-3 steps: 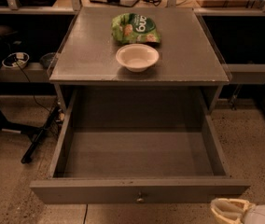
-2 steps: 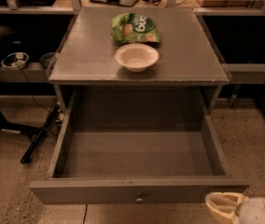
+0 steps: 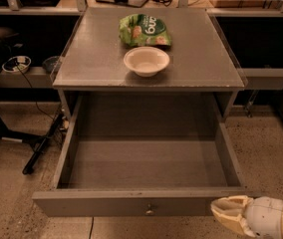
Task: Close top drawer
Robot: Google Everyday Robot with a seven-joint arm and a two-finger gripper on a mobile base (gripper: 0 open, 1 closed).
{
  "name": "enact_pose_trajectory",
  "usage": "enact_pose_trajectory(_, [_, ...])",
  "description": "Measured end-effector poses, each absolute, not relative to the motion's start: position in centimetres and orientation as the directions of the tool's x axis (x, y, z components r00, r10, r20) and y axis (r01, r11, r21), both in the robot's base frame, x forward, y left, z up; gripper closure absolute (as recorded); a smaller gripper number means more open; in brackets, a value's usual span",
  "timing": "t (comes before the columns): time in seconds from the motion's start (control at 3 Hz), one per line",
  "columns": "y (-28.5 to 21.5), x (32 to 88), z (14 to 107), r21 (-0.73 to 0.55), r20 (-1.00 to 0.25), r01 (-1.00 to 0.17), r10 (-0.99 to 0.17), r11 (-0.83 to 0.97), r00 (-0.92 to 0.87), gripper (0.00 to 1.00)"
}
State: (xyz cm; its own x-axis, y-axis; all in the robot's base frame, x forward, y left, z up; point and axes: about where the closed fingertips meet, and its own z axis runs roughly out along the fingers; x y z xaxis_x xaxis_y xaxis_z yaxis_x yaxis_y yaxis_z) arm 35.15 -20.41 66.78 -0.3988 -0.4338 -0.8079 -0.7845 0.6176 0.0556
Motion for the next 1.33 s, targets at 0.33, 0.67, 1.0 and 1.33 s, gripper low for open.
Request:
enact_pose_trajectory(0.33, [-20.1, 35.8, 66.4, 0.070, -0.809, -0.797, -0.434, 0.600, -0.397, 1.00])
enact_pose_trajectory(0.67, [-19.6, 36.6, 66.4, 0.069, -0.810, -0.804, -0.437, 0.591, -0.391, 1.00])
enact_pose_trajectory(1.0, [-19.2, 37.5, 66.5, 0.065, -0.811, -0.808, -0.441, 0.586, -0.385, 1.00])
enact_pose_trajectory(1.33, [-19.0, 38.9, 66.6, 0.056, -0.812, -0.805, -0.442, 0.591, -0.381, 1.00])
